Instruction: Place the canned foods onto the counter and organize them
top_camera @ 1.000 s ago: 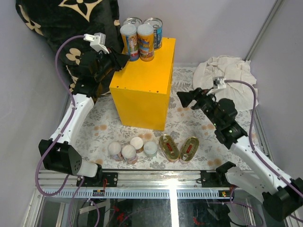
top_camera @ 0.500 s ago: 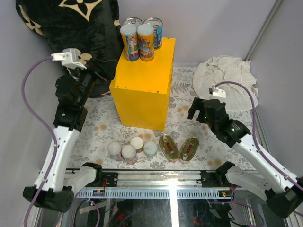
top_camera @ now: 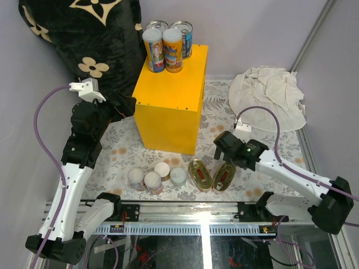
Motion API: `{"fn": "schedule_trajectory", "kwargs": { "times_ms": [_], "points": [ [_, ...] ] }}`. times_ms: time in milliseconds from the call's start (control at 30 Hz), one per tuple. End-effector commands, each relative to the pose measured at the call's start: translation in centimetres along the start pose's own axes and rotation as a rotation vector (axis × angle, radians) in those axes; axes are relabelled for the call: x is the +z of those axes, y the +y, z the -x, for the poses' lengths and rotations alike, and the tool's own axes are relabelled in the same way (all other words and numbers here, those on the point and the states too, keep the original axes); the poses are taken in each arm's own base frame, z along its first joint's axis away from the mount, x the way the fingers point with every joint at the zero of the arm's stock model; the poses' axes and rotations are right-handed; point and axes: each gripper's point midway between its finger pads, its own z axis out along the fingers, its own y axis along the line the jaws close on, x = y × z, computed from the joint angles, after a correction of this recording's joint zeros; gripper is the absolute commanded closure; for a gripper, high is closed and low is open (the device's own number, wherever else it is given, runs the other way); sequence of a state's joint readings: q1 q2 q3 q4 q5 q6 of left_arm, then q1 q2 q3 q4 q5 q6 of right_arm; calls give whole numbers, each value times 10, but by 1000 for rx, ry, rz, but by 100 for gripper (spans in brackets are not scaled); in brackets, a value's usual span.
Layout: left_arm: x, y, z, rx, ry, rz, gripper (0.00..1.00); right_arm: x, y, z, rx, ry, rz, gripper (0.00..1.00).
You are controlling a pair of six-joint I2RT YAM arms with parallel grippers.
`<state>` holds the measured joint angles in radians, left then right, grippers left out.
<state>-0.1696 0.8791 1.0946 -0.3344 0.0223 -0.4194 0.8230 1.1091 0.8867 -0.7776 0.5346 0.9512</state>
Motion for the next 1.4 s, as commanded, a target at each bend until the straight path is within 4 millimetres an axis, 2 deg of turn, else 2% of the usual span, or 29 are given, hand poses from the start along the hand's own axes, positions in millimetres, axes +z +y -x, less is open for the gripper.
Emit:
{"fn": "schedule_trajectory", "kwargs": {
  "times_ms": [0, 200, 433, 633, 767, 867, 1000, 1033, 1067, 1133, 1167, 1233, 1267, 1367],
  "points": [
    [-3, 9, -17, 45, 44, 16, 0, 7, -13, -12, 82, 25, -143, 1],
    [2, 12, -30, 64, 90, 9, 0, 16, -14, -35, 68, 109, -212, 0],
    [8, 14, -39, 75, 116, 2, 0, 27, -3, -67, 89, 214, -176, 1],
    [8, 14, -44, 81, 125, -8, 0, 39, -13, -100, 103, 299, -222, 1],
    [8, 14, -48, 85, 137, -14, 0, 44, -18, -112, 115, 316, -223, 0],
    [8, 16, -49, 82, 137, -7, 0, 48, -21, -109, 118, 287, -227, 11],
    [7, 14, -48, 80, 135, -14, 0, 51, -13, -100, 129, 236, -162, 33],
    [7, 15, -48, 82, 132, -10, 0, 50, -11, -96, 135, 215, -136, 44],
    [6, 17, -47, 85, 128, -2, 0, 48, -8, -88, 148, 181, -104, 59],
    [5, 20, -46, 92, 120, 13, 0, 41, -3, -60, 151, 72, -40, 95],
    [4, 21, -46, 95, 117, 18, 0, 33, 1, -41, 152, 9, -11, 100],
    [3, 22, -45, 103, 113, 23, 0, 7, 13, 5, 132, -115, 61, 100],
    [3, 22, -44, 106, 109, 24, 0, -14, 22, 39, 102, -193, 89, 100],
    [3, 23, -45, 106, 114, 18, 0, -73, 24, 123, 15, -389, 55, 100]
  ]
}}
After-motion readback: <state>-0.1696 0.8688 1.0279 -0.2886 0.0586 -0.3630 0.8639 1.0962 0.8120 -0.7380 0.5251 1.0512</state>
